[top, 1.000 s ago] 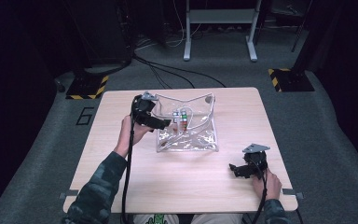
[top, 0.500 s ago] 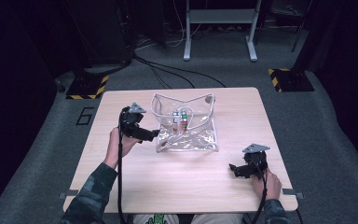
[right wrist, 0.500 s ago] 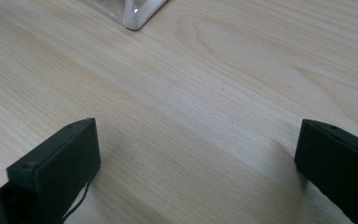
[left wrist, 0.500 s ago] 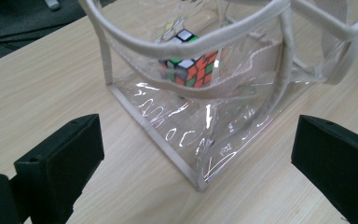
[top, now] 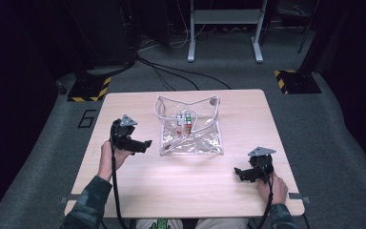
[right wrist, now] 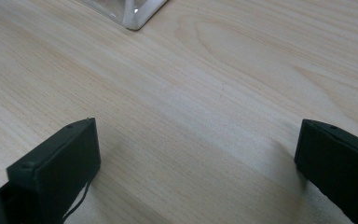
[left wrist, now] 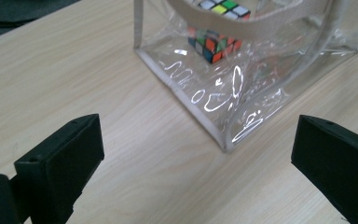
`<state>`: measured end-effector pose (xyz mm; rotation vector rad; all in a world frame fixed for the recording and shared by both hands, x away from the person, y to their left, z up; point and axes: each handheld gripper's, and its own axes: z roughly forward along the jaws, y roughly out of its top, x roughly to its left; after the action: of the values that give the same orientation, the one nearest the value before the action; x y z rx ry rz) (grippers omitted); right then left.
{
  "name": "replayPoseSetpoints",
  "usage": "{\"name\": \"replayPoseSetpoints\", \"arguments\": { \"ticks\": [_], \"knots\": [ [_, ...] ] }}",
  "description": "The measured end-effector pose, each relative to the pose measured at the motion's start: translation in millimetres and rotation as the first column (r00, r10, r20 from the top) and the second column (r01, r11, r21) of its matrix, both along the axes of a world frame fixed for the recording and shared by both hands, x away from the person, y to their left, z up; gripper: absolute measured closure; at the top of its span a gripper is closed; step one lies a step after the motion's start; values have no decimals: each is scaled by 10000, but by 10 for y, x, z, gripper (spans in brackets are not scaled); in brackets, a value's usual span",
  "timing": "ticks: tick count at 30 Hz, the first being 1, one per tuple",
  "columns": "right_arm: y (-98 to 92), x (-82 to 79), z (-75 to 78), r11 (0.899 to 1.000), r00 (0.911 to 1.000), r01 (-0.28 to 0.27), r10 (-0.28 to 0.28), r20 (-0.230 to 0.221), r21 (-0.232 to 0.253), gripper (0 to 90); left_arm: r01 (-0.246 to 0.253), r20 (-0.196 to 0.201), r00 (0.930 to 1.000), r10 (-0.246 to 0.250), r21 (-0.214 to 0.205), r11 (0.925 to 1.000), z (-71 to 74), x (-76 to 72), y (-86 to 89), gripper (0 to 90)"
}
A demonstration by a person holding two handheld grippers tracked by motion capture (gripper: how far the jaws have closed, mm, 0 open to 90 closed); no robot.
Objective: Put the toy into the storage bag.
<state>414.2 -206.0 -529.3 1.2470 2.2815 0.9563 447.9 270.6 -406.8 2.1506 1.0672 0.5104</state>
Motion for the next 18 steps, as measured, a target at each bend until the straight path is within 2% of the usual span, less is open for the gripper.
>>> {"name": "replayPoseSetpoints", "arguments": {
  "ticks": [6, 11, 14, 15, 18],
  "knots": [
    [0, 0, 0, 10000, 10000, 2, -2, 0, 1, 0, -489, -256, 9985, 483, -229, 9985, -208, -118, 193, 18],
    [0, 0, 0, 10000, 10000, 0, 0, 0, -1, 0, -719, -483, 9963, 707, -222, 9972, -343, -179, 303, 18],
    [0, 0, 0, 10000, 10000, 1, -1, 1, 0, 0, -924, -678, 9936, 907, -231, 9955, -446, -209, 386, 18],
    [0, 0, 0, 10000, 10000, 0, 0, -1, -1, 0, -1106, -815, 9908, 1082, -245, 9936, -504, -231, 441, 18],
    [0, 0, 0, 10000, 10000, 1, -1, 0, 0, 0, -1369, -879, 9871, 1340, -269, 9902, -589, -265, 512, 17]
  ]
}}
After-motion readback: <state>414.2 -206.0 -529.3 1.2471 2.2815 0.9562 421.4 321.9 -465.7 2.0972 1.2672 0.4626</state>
